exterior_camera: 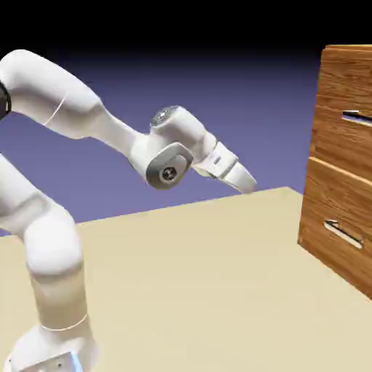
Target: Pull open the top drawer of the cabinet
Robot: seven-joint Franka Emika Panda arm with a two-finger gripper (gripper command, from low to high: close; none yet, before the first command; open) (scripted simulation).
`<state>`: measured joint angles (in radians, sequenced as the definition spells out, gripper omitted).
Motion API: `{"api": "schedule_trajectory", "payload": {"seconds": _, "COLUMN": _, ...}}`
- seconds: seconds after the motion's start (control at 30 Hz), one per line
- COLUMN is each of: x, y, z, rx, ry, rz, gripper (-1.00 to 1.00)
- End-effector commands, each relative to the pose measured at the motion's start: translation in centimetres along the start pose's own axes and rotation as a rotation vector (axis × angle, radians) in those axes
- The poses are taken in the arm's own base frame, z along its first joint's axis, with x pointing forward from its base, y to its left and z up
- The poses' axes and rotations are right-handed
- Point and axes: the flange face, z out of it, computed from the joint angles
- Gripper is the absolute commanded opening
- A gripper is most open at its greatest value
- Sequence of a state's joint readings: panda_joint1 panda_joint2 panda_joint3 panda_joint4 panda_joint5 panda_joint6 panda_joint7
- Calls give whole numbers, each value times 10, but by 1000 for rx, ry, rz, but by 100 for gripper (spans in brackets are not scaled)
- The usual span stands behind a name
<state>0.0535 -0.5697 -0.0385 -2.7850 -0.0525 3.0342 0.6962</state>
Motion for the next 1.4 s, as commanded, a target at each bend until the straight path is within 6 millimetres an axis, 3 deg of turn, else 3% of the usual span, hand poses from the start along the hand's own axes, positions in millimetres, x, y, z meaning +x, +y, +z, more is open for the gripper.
{"api": "schedule_trajectory", "payload": {"seconds": 0.0, "x": 5, "y": -9, "z": -4, "rx": 20, "ry": 7, "rz": -73, "gripper": 0}}
{"api": "schedule_trajectory", "payload": {"seconds": 0.33, "x": 55, "y": -71, "z": -39, "rx": 149, "ry": 147, "rz": -776, "gripper": 0}}
{"api": "schedule_trajectory", "payload": {"seconds": 0.7, "x": 107, "y": -102, "z": -49, "rx": 107, "ry": 365, "rz": -1508, "gripper": 0}}
{"api": "schedule_trajectory", "payload": {"seconds": 1.0, "x": 143, "y": -111, "z": -26, "rx": -81, "ry": 511, "rz": -2096, "gripper": 0}}
{"api": "schedule_trajectory", "payload": {"seconds": 1.37, "x": 173, "y": -112, "z": 34, "rx": -492, "ry": 561, "rz": -2823, "gripper": 0}}
